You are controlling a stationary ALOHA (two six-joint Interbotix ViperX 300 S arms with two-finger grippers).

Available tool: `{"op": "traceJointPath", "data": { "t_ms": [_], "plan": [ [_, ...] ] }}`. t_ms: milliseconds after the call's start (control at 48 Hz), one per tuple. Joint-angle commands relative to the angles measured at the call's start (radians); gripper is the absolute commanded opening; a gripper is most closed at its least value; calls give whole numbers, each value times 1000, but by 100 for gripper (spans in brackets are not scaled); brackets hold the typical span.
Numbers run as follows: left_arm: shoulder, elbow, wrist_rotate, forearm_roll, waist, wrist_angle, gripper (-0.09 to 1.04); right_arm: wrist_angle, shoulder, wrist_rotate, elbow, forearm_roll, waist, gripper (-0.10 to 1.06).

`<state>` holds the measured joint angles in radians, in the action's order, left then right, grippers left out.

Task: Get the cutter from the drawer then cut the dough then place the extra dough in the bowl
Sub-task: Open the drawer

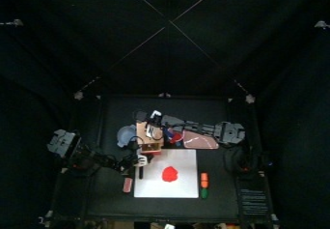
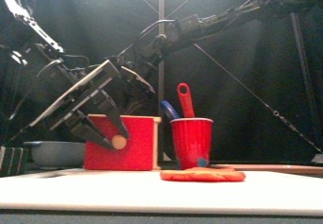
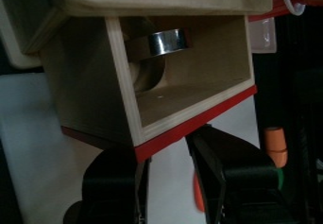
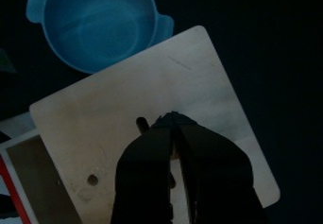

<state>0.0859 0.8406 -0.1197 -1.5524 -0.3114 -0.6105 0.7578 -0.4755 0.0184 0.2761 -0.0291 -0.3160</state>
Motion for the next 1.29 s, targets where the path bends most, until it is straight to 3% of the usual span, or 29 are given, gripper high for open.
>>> {"op": "traceJointPath", "data": {
  "t_ms": [21, 771, 1146, 1292],
  "plan": [
    [-14, -11, 3, 2, -17, 5, 64, 5, 6, 0, 15, 8, -8, 2],
    [-3, -52, 2, -23, -80, -6, 65, 5, 3, 3, 17, 11, -11, 2],
    [-11, -49, 5, -11, -75, -18, 87, 3, 3, 3, 17, 11, -9, 2],
    [-31, -40, 12, -2, -74, -31, 87, 5, 6, 5, 17, 11, -9, 2]
  ]
}}
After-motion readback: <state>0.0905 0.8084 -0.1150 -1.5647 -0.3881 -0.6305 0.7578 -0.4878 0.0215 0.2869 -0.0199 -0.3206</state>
